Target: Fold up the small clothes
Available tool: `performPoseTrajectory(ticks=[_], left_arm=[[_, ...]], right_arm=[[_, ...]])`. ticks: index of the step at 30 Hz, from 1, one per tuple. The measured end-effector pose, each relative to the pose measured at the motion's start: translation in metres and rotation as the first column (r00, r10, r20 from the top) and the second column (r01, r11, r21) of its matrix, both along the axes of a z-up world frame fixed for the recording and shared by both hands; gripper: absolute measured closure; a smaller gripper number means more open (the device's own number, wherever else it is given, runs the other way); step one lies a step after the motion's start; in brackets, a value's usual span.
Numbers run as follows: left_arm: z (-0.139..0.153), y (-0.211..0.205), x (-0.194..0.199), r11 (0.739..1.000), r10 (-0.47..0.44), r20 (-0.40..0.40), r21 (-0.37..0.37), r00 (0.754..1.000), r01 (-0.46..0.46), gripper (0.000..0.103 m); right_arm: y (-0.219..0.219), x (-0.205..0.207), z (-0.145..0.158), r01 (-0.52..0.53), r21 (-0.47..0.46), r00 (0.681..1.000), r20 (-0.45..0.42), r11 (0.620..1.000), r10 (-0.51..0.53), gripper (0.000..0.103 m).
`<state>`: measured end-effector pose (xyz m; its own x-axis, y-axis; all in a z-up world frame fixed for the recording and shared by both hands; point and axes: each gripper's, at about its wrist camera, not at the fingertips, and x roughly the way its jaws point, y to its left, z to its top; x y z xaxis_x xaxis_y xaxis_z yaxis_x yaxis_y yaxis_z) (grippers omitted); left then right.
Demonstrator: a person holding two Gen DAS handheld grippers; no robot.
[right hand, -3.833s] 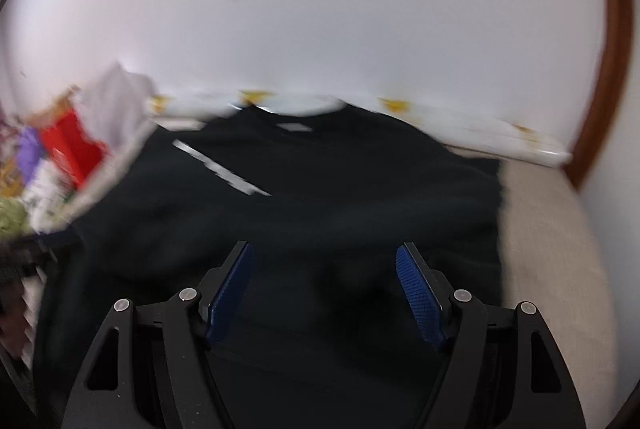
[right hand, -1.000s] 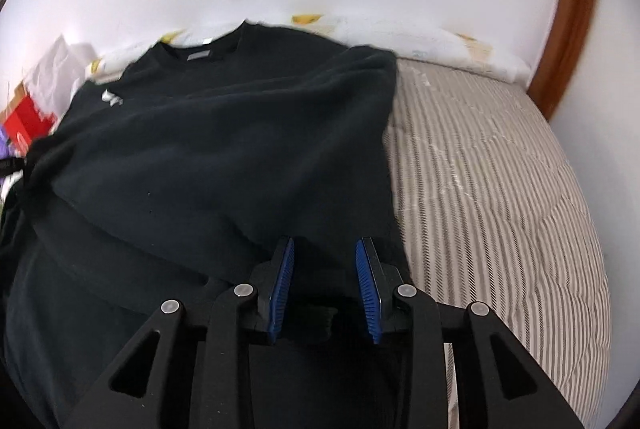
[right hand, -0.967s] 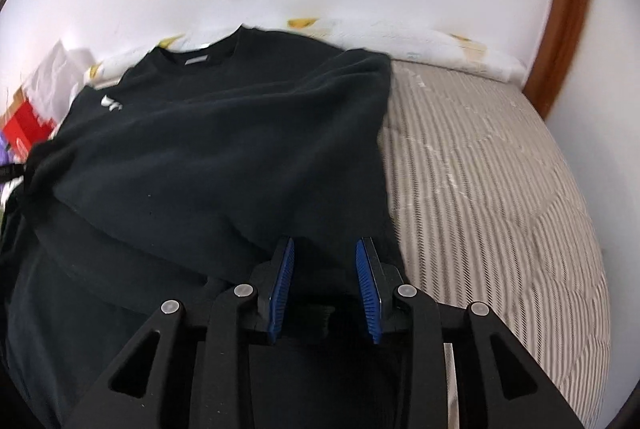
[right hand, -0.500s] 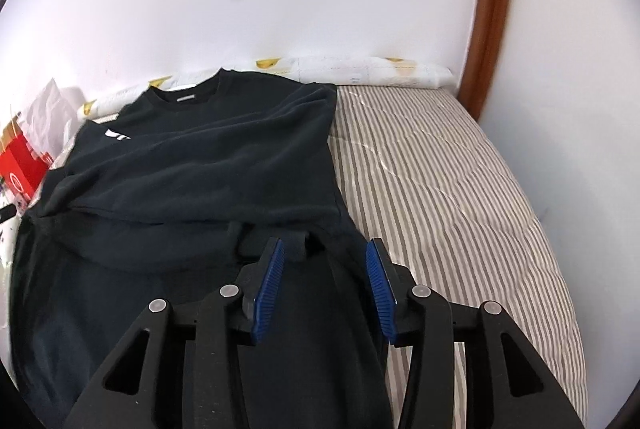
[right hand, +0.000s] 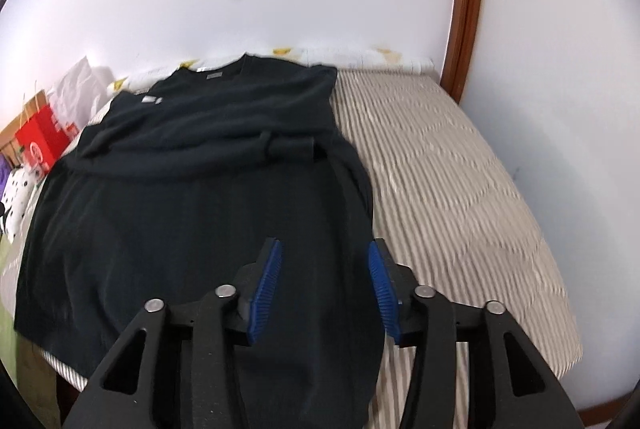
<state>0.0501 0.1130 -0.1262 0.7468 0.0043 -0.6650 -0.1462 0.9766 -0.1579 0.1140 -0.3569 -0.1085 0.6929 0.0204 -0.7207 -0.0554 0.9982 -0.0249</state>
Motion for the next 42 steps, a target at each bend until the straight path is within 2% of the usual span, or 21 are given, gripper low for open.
performPoseTrajectory(ticks=[5,12,15,18,21,23,24,27,28,29,32,38,42], left_arm=[[-0.034,-0.003,-0.017,0.997,-0.036,-0.063,-0.067,0.997,0.032,0.045],[-0.057,-0.004,-0.015,0.998,-0.014,-0.086,-0.06,0.996,0.008,0.046],[-0.061,-0.003,-0.006,0.999,-0.012,-0.085,-0.048,0.996,0.008,0.053],[-0.065,-0.007,0.005,0.999,-0.016,-0.095,-0.033,0.995,0.013,0.057],[-0.065,-0.01,0.012,1.0,-0.019,-0.097,-0.013,0.995,0.018,0.061],[-0.065,-0.012,0.017,1.0,-0.025,-0.099,-0.021,0.995,0.023,0.066],[-0.065,-0.012,0.019,1.0,-0.023,-0.101,-0.023,0.995,0.021,0.068],[-0.065,-0.011,0.025,0.999,-0.014,-0.109,-0.031,0.994,0.011,0.083],[-0.065,-0.01,0.026,0.999,-0.013,-0.114,-0.043,0.993,0.009,0.093],[-0.066,-0.009,0.026,0.998,-0.014,-0.116,-0.056,0.993,0.007,0.094],[-0.059,-0.001,0.02,0.994,-0.013,-0.091,-0.107,0.996,0.003,0.096],[-0.024,0.011,-0.01,0.991,-0.019,0.018,-0.132,1.0,0.021,0.096],[-0.007,0.015,-0.036,0.987,-0.028,0.074,-0.158,0.997,0.039,0.096]], right_arm=[[-0.003,-0.029,-0.022,-0.003,0.009,1.0,-0.001,1.0,0.003,0.033],[-0.01,-0.036,-0.054,0.024,0.011,0.999,-0.046,1.0,-0.023,0.032],[-0.016,-0.03,-0.062,0.058,-0.004,0.997,-0.047,0.998,-0.058,0.032],[-0.019,-0.016,-0.073,0.049,0.021,0.995,-0.093,0.999,-0.047,0.033],[-0.014,-0.01,-0.072,0.019,0.024,0.997,-0.073,1.0,-0.017,0.044],[-0.011,-0.005,-0.071,-0.002,0.031,0.997,-0.072,1.0,0.005,0.055],[-0.01,-0.001,-0.07,-0.011,0.039,0.997,-0.078,0.999,0.014,0.056],[-0.009,0.013,-0.069,-0.015,0.063,0.995,-0.096,0.998,0.021,0.061],[-0.009,0.016,-0.069,-0.016,0.072,0.995,-0.099,0.997,0.023,0.071],[-0.009,0.018,-0.068,-0.029,0.083,0.994,-0.101,0.996,0.037,0.09],[-0.008,0.016,-0.062,-0.074,0.108,0.995,-0.064,0.991,0.082,0.091],[-0.027,-0.005,-0.025,-0.125,0.206,0.992,0.046,0.971,0.118,0.092],[-0.027,-0.03,-0.002,-0.153,0.2,0.984,0.121,0.968,0.13,0.092]])
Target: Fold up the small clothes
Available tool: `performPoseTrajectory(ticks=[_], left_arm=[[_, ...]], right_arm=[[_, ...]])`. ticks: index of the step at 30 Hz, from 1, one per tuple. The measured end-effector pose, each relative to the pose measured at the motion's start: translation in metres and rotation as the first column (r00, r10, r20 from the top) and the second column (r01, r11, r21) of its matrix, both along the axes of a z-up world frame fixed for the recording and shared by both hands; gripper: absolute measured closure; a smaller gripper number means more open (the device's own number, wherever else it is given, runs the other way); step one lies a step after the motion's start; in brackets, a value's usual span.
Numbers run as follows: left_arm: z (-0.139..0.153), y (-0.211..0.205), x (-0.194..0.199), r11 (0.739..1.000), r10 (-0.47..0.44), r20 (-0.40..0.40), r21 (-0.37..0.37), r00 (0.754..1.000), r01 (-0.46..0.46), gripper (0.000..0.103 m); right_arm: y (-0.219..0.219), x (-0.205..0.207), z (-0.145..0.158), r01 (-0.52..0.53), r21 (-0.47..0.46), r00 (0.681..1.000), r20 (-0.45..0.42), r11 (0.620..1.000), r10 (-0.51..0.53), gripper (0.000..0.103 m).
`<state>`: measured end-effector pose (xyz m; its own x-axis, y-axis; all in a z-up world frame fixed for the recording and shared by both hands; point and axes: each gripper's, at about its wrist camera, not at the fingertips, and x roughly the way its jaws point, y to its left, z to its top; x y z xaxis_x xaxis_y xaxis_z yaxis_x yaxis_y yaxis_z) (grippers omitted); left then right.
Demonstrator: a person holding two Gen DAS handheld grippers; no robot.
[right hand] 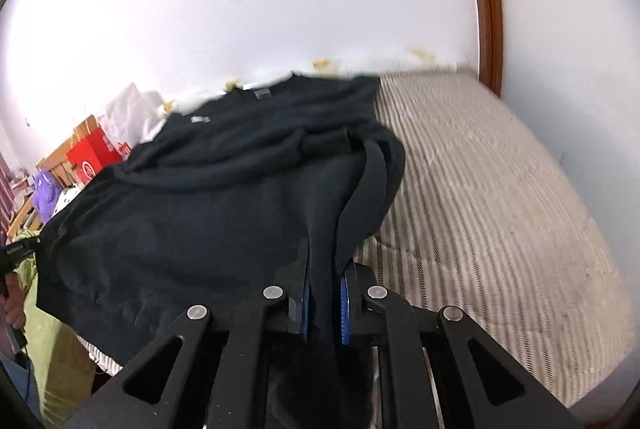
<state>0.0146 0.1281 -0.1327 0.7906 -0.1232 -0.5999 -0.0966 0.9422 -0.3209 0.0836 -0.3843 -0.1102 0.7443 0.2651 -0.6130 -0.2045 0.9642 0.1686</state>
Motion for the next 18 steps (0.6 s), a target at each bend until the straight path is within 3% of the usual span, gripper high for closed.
performPoseTrajectory(ticks=[4,9,13,18], left_arm=[[0.02,0.002,-0.021,1.0,-0.008,0.06,-0.001,0.998,0.008,0.096],[0.037,-0.001,-0.02,1.0,-0.019,0.108,0.007,0.994,0.018,0.096],[0.047,-0.005,0.002,0.999,-0.018,0.141,0.052,0.99,0.011,0.096],[0.054,-0.004,0.039,0.999,-0.011,0.138,0.048,0.99,0.004,0.096]], right_arm=[[-0.009,-0.031,0.02,-0.026,0.015,0.998,0.064,1.0,0.025,0.092],[-0.019,-0.047,0.043,-0.036,0.037,0.99,0.137,0.999,0.031,0.092],[-0.021,-0.029,0.054,-0.03,0.06,0.987,0.158,0.998,0.02,0.092],[-0.019,0.016,0.058,0.003,0.076,0.99,0.141,0.997,-0.013,0.092]])
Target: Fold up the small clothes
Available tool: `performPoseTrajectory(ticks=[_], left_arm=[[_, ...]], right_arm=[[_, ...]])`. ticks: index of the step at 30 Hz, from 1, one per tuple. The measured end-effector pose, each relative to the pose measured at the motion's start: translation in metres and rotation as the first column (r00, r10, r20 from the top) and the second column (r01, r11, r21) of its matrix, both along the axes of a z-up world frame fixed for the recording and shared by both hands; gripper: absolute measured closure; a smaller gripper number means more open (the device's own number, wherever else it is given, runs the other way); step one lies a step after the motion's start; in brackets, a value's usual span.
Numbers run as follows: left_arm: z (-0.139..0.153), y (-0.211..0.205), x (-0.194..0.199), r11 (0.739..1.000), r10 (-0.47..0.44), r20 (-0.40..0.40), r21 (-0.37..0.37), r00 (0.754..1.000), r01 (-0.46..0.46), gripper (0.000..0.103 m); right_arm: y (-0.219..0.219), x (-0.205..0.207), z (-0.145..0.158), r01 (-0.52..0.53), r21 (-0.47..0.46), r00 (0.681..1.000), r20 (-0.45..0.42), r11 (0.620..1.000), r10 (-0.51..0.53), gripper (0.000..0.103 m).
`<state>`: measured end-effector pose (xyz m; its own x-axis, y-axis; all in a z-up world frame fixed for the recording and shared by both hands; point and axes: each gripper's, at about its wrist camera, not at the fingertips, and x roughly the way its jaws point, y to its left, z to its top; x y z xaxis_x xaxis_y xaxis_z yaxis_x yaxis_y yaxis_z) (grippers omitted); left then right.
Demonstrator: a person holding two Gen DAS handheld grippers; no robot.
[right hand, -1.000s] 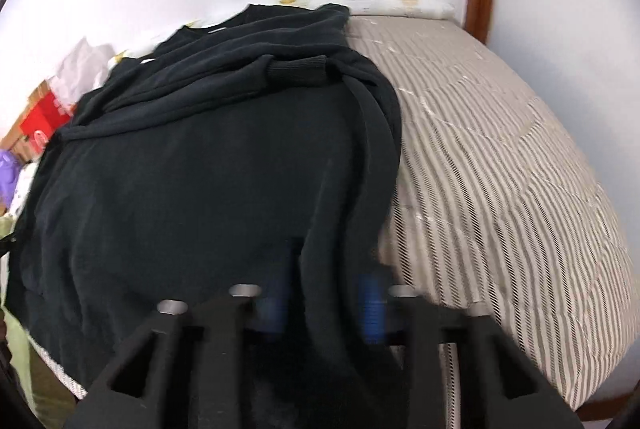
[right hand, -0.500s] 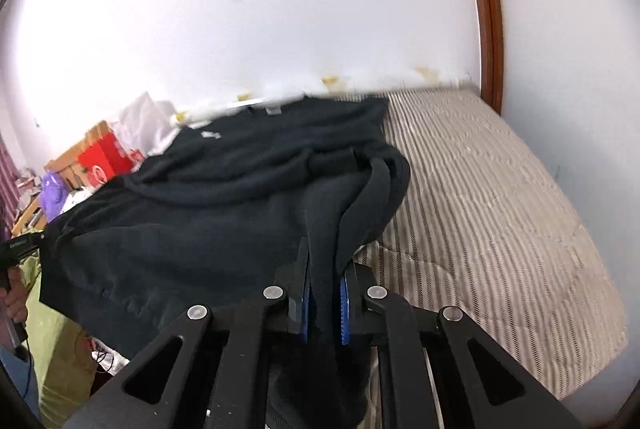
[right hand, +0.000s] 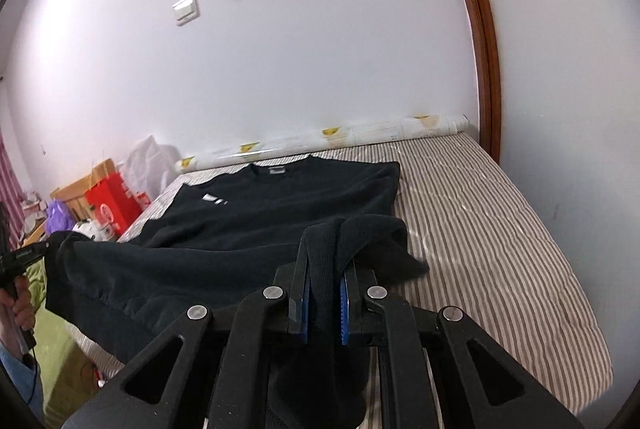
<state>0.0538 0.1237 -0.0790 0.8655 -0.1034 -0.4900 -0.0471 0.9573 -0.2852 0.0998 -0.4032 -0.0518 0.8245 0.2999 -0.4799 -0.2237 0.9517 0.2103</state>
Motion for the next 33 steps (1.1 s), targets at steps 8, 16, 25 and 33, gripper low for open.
performPoseTrajectory(ticks=[8,16,25,33], left_arm=[[0.006,0.001,0.077,1.0,0.011,-0.028,0.01,1.0,-0.011,0.096],[-0.012,0.004,0.153,1.0,0.018,-0.099,-0.006,0.995,-0.019,0.096],[-0.046,0.004,0.212,0.999,0.039,-0.191,0.032,0.981,-0.033,0.096],[-0.074,0.009,0.238,0.999,0.051,-0.252,0.027,0.966,-0.045,0.096]], right_arm=[[0.01,0.074,0.011,0.012,0.007,0.999,-0.033,1.0,-0.011,0.092],[0.013,0.15,-0.001,0.005,0.002,0.997,-0.077,1.0,-0.005,0.092],[0.022,0.22,-0.043,0.011,-0.1,0.983,-0.18,0.995,-0.029,0.092],[0.028,0.259,-0.081,0.004,-0.158,0.963,-0.264,0.987,-0.046,0.092]])
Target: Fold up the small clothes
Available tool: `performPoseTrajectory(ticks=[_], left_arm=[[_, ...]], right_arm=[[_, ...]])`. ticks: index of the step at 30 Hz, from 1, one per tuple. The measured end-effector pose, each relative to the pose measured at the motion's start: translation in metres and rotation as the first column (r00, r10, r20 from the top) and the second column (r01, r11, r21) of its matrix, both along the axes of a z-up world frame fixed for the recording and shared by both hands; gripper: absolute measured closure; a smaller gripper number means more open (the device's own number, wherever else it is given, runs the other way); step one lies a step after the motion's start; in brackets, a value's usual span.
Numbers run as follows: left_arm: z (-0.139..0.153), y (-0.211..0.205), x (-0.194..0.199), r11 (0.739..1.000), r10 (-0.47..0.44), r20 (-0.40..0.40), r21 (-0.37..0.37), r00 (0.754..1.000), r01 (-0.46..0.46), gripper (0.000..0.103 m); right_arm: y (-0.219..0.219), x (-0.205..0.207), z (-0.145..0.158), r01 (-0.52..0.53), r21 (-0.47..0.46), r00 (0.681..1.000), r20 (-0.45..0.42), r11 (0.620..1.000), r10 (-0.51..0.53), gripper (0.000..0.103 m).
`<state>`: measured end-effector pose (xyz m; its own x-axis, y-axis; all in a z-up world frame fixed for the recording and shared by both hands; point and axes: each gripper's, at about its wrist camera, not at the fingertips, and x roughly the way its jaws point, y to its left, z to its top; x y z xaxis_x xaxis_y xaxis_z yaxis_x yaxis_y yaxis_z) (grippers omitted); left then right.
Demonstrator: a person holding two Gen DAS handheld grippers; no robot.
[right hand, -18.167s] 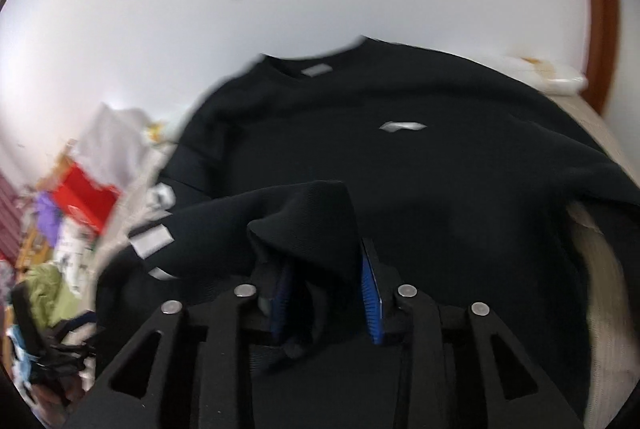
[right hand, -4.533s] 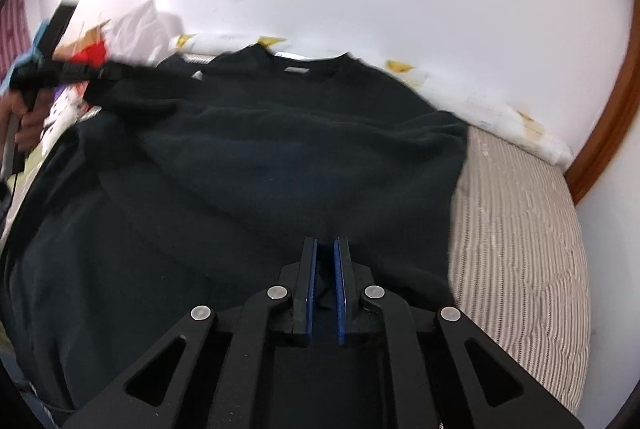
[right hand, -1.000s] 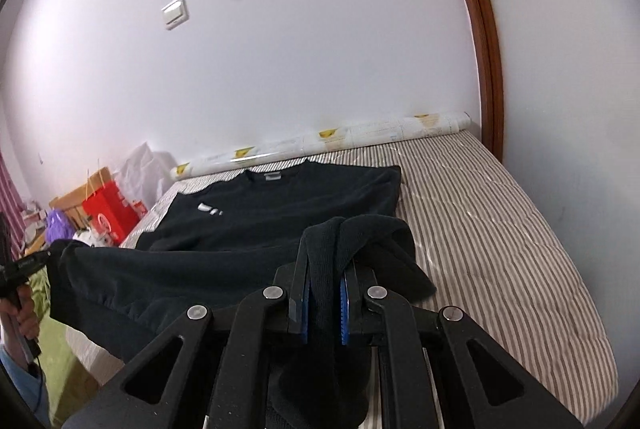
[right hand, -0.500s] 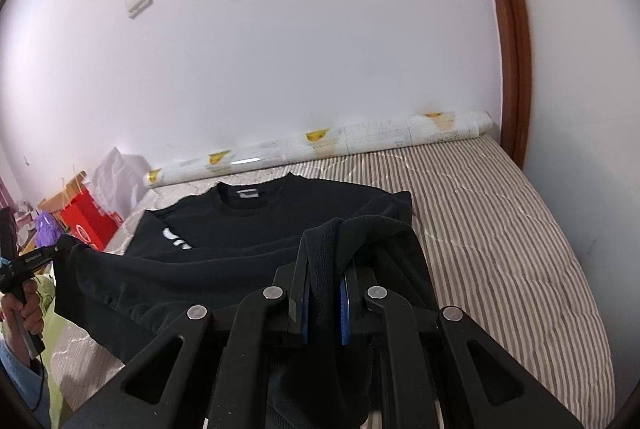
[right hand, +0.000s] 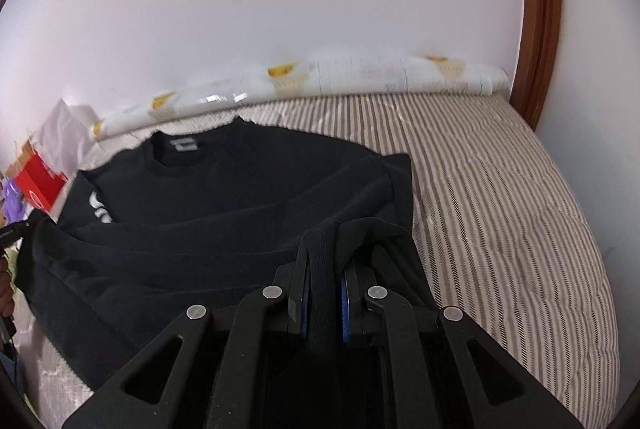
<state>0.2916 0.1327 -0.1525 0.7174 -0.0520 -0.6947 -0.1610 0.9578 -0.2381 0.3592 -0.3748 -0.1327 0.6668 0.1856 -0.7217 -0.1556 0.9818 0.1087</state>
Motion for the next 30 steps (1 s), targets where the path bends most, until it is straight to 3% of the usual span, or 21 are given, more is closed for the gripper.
performPoseTrajectory(ticks=[6,9,11,13,14,17,25,30], left_arm=[[-0.005,0.0,0.0,1.0,0.005,-0.018,-0.019,1.0,-0.005,0.092],[-0.002,-0.001,-0.007,1.0,0.006,-0.039,-0.016,0.999,-0.006,0.08],[0.002,-0.005,-0.017,1.0,-0.003,-0.041,-0.004,0.999,0.002,0.066],[0.006,-0.009,-0.03,1.0,-0.012,-0.035,0.013,0.999,0.013,0.059],[0.008,-0.011,-0.037,1.0,-0.017,-0.031,0.02,0.999,0.018,0.055],[0.013,-0.015,-0.06,0.999,-0.035,-0.015,0.028,0.999,0.035,0.048],[0.012,-0.03,-0.109,0.997,-0.076,-0.015,0.027,0.997,0.076,0.048],[0.008,-0.044,-0.122,0.99,-0.119,-0.029,0.072,0.992,0.121,0.048]], right_arm=[[0.003,0.008,-0.012,-0.005,-0.035,0.998,-0.062,0.999,0.003,0.092],[-0.003,0.0,-0.008,-0.004,0.004,0.995,-0.097,1.0,0.004,0.083],[-0.007,-0.012,-0.003,0.0,0.015,0.994,-0.108,1.0,0.002,0.065],[-0.01,-0.032,0.005,0.009,-0.007,0.996,-0.088,1.0,-0.01,0.052],[-0.011,-0.041,0.008,0.01,-0.015,0.997,-0.072,1.0,-0.012,0.051],[-0.017,-0.07,0.019,0.018,-0.013,0.999,-0.051,1.0,-0.018,0.051],[-0.008,-0.14,0.032,-0.036,0.016,0.999,-0.011,0.999,0.036,0.053],[0.018,-0.168,0.031,-0.092,-0.005,0.996,0.01,0.996,0.092,0.072]])
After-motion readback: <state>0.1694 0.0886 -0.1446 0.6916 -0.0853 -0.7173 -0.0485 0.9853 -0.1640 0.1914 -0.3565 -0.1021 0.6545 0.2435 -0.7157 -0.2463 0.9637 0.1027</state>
